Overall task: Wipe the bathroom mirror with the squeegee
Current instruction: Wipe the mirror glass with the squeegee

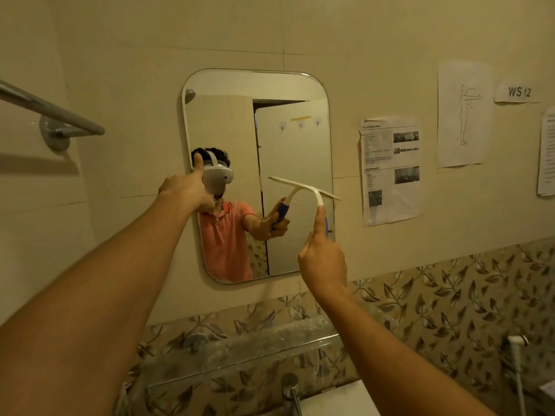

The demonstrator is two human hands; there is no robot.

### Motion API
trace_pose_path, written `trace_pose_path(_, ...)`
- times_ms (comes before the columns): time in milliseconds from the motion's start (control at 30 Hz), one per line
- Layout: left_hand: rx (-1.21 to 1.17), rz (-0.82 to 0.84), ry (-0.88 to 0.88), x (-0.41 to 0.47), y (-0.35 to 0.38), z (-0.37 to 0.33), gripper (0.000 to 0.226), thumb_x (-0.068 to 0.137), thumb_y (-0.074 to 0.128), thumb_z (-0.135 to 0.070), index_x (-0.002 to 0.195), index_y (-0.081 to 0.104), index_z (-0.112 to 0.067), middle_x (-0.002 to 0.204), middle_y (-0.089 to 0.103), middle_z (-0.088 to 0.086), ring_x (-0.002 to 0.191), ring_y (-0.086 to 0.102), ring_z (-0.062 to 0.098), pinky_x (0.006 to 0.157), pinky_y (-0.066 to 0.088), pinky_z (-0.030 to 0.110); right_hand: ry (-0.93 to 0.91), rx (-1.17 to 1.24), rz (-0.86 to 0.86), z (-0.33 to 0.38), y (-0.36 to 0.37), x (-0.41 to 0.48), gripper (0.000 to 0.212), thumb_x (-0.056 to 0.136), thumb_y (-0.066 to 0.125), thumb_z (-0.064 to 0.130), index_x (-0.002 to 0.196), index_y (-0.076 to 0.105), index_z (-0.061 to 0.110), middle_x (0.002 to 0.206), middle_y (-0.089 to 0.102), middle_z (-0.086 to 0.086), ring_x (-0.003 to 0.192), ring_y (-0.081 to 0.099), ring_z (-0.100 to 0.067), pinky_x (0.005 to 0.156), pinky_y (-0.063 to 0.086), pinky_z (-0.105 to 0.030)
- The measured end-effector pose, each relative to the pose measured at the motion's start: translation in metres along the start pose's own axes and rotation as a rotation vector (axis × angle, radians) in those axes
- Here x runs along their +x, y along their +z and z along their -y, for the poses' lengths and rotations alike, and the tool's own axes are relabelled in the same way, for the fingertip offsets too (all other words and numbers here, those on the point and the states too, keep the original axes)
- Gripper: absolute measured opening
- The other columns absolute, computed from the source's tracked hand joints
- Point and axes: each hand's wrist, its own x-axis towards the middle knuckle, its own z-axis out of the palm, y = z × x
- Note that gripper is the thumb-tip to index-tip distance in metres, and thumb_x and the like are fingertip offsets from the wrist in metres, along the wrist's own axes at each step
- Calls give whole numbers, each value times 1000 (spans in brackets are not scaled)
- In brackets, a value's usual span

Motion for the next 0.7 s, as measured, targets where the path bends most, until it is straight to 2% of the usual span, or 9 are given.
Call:
trace_pose_path(167,13,5,-14,1,1,-3,107,88,61,-35,155,-21,-33,118,58,20,109,55,38,81,49,40,10,-7,44,-17,21,-27,83,105,41,20,159,-20,36,75,58,-6,60,56,-17,52,51,-33)
trace_pose_path(267,8,6,-25,1,1,-4,105,89,61,-38,155,-21,-34,121,57,21,111,54,38,80,46,41,19,-11,76,-29,28,-40,86,105,40,19,154,-28,40,78,58,-6,60,55,-14,49,42,-26)
trace_pose_path(400,-2,12,-36,-3,-1,-5,102,93,59,-44,155,-21,-35,128,54,22,115,53,39,78,43,40,26,-12,111,-37,32,-56,84,106,39,21,154,-28,40,77,57,-3,59,51,-12,47,34,-22)
trace_pose_path(567,-3,18,-46,-12,-5,-7,99,94,58,-38,156,-19,-35,132,52,23,119,51,41,87,47,44,19,74,120,-39,24,-54,69,109,33,29,161,-12,39,76,60,-4,61,55,-16,49,42,-30)
trace_pose_path(633,-4,23,-41,-15,-7,-8,97,95,56,-36,156,-19,-34,133,51,24,118,51,40,86,47,43,-3,150,83,-30,11,-46,61,110,29,37,161,-4,41,75,60,-3,62,58,-18,55,53,-39)
trace_pose_path(700,-9,29,-36,-15,-8,-9,96,95,55,-34,156,-19,-34,131,52,23,114,53,38,82,46,42,-29,226,19,-12,-10,-29,56,110,25,42,160,0,44,71,58,-1,59,57,-16,55,57,-40)
